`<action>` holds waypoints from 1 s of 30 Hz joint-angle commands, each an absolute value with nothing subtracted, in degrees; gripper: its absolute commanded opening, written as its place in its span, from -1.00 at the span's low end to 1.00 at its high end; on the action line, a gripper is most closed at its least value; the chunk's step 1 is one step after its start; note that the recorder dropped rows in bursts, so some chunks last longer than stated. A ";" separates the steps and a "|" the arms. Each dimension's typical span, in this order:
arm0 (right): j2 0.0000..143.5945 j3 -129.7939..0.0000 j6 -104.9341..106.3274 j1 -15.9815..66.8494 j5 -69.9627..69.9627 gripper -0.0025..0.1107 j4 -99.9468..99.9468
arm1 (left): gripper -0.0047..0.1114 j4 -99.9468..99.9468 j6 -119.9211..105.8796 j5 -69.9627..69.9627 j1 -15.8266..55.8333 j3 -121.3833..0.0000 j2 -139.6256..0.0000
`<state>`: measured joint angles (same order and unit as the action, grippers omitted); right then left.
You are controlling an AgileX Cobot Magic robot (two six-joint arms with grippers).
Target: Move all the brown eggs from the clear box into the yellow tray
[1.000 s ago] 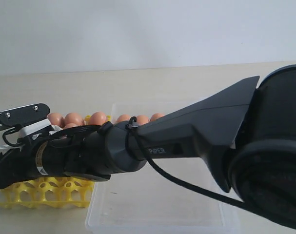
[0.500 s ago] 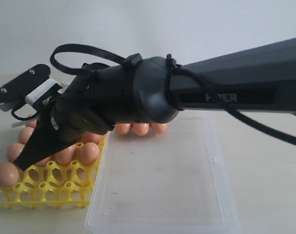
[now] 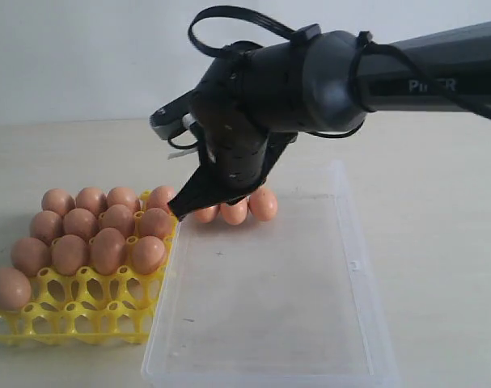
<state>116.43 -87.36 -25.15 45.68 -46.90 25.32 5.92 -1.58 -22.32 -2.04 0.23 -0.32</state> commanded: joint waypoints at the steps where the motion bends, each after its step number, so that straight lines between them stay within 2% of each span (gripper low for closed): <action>1: 115.76 -87.83 -25.70 40.72 -47.64 -0.44 21.92 | -0.92 5.78 -1.23 -21.79 -1.61 0.00 0.00; 4: 116.27 -87.83 -26.90 37.63 -46.71 -0.11 19.60 | -0.92 5.78 -1.23 -21.79 -1.61 0.00 0.00; 6: 116.77 -87.83 -28.45 36.02 -46.18 -0.01 19.25 | -0.92 5.78 -1.23 -21.79 -1.61 0.00 0.00; 16: 121.47 -87.83 -28.50 33.39 -34.79 0.00 11.01 | -0.92 5.78 -1.21 -21.79 -1.61 0.00 0.00; 30: 125.87 -89.72 -28.74 32.31 -32.51 0.00 12.20 | -0.92 5.78 -1.35 -21.79 -1.61 0.00 0.00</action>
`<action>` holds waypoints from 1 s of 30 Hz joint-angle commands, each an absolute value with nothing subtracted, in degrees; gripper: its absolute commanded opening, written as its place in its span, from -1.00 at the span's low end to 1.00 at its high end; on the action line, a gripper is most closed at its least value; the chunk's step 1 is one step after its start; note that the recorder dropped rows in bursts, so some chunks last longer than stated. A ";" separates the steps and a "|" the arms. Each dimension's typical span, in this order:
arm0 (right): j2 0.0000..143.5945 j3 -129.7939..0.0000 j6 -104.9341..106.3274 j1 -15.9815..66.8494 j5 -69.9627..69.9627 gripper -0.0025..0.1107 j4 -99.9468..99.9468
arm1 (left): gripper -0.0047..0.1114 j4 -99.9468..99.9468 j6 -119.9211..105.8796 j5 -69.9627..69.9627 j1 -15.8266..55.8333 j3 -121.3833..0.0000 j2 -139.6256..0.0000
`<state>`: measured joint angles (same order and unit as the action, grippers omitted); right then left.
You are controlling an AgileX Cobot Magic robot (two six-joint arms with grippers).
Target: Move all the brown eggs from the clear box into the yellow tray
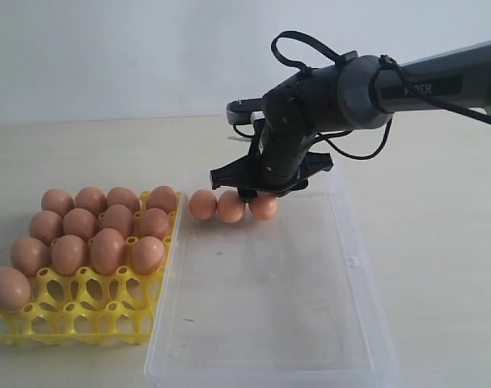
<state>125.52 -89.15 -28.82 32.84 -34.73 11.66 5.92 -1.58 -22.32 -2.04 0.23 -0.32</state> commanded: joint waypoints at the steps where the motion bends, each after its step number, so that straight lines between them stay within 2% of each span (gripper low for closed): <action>1: 125.87 -89.72 -28.72 32.19 -32.14 0.00 12.20 | -0.92 5.78 -1.19 -21.79 -1.61 0.00 0.00; 11: 128.64 -90.75 -25.40 31.65 -32.22 0.00 7.41 | -0.92 5.78 -1.29 -21.79 -1.61 0.00 0.00; 13: 128.99 -91.11 -25.40 31.65 -32.22 -0.06 7.63 | -0.92 5.78 -1.29 -21.79 -1.61 0.00 0.00; 15: 129.05 -91.37 -25.30 31.65 -32.67 -0.36 7.63 | -0.92 5.78 -1.29 -21.79 -1.61 0.00 0.00; 17: 128.41 -91.37 -24.32 31.65 -32.78 -0.83 7.63 | -0.92 5.78 -1.29 -21.79 -1.61 0.00 0.00; 18: 127.96 -91.37 -23.36 31.65 -32.78 -0.95 7.52 | -0.92 5.78 -1.29 -21.79 -1.61 0.00 0.00; 24: 121.35 -89.29 -20.03 33.26 -29.60 -0.96 7.17 | -0.92 5.78 -1.29 -21.79 -1.61 0.00 0.00; 30: 114.47 -80.27 -6.56 41.39 -8.29 -0.96 0.68 | -0.92 5.78 -1.29 -21.79 -1.61 0.00 0.00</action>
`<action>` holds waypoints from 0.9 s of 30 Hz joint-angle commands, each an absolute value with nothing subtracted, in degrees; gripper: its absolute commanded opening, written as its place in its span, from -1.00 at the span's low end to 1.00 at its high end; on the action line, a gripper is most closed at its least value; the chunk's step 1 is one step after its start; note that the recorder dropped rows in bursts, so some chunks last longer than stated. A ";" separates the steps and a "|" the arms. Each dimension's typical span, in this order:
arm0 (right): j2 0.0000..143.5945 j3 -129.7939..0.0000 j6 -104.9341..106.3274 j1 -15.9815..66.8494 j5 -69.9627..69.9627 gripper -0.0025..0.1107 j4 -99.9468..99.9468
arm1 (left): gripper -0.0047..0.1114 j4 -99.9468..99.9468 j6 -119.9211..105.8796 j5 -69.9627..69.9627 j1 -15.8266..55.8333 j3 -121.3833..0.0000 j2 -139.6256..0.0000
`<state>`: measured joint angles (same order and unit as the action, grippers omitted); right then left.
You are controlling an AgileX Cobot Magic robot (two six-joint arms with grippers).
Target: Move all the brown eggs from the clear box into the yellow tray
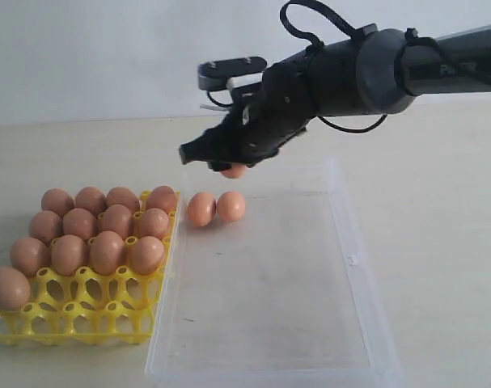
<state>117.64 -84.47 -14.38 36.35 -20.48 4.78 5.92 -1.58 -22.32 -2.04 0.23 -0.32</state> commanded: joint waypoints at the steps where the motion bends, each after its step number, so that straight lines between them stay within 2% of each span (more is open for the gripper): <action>1: 114.47 -79.74 -5.14 42.70 -6.32 -0.96 0.00 | -0.92 5.78 -1.29 -21.79 -1.61 0.00 0.00; 11: 116.80 -79.42 -4.03 56.22 5.05 -0.96 -0.48 | -0.92 5.78 -1.29 -21.79 -1.61 0.00 0.00; 27: 121.53 -79.92 -5.18 63.70 10.91 -0.96 -0.48 | -0.92 5.78 -1.29 -21.79 -1.61 0.00 0.00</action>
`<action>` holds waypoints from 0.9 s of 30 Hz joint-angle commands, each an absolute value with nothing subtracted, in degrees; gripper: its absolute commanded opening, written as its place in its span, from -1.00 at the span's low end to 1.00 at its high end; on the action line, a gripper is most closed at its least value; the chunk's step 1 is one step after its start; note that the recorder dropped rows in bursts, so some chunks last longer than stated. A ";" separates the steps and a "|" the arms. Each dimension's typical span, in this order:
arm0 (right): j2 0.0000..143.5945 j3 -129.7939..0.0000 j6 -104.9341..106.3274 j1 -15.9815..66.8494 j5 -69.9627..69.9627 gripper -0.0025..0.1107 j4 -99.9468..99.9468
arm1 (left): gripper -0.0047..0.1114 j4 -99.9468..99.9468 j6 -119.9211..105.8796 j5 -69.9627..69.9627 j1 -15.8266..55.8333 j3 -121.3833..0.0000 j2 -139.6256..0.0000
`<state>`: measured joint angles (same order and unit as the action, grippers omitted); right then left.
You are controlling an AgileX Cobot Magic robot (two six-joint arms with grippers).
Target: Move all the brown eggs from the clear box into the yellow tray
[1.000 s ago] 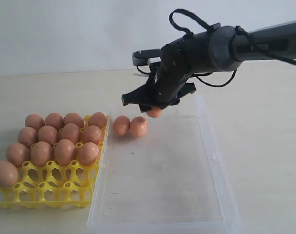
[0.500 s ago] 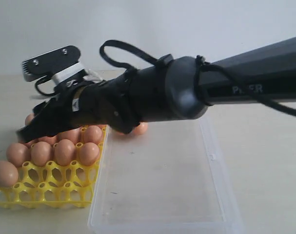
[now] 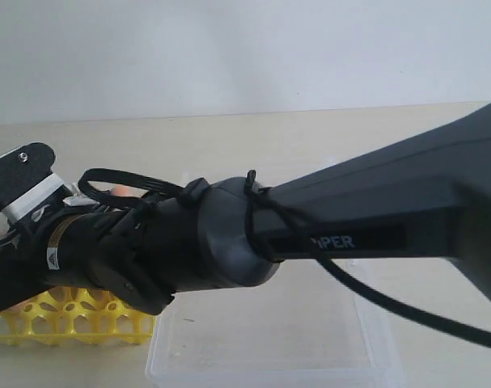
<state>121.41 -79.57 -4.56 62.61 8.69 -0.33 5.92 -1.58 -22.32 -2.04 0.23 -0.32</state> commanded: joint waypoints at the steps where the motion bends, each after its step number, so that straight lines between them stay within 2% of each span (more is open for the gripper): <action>1: 121.53 -79.92 -5.58 63.96 11.20 -0.96 -0.48 | -0.92 5.78 -1.29 -21.79 -1.61 0.00 0.00; 14: 126.05 -82.02 -7.58 64.64 12.50 -0.96 -0.48 | -0.92 5.78 -1.29 -21.79 -1.61 0.00 0.00; 27: 130.12 -85.51 -7.52 64.64 7.39 -0.96 0.00 | -0.92 5.78 -1.29 -21.79 -1.61 0.00 0.00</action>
